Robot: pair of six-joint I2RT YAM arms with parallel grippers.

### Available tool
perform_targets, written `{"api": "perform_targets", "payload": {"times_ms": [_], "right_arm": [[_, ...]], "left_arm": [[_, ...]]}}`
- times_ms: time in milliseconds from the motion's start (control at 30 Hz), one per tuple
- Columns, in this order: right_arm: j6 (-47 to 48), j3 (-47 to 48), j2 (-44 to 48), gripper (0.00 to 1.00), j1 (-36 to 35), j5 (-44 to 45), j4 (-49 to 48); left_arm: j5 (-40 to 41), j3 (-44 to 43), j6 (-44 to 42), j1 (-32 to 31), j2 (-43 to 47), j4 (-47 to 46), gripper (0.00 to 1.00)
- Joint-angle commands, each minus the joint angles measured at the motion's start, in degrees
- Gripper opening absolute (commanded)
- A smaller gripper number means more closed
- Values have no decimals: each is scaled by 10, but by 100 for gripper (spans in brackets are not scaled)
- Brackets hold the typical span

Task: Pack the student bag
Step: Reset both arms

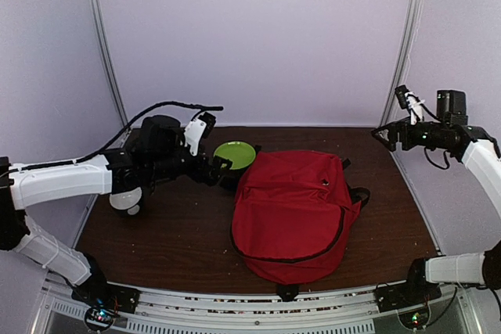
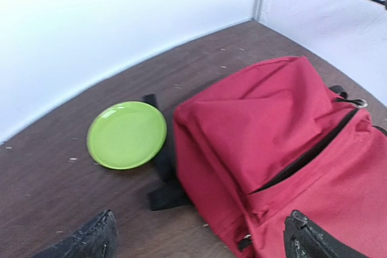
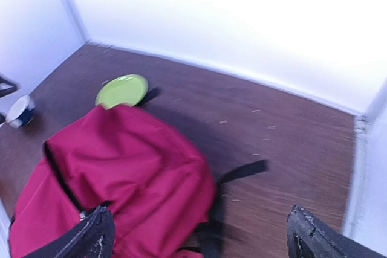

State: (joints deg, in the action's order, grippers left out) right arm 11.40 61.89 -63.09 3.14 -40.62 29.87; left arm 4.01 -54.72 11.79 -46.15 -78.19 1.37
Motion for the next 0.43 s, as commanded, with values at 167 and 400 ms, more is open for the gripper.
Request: {"api": "perform_targets", "payload": {"times_ms": [167,400], "right_arm": [[-131,-75,113,100,32,277,-123],[-149,-154,163,100,32,239,-179]], "left_arm": [[248,-55,-39,12,66,139,98],[315,-72,23,13,78,156,98]]}}
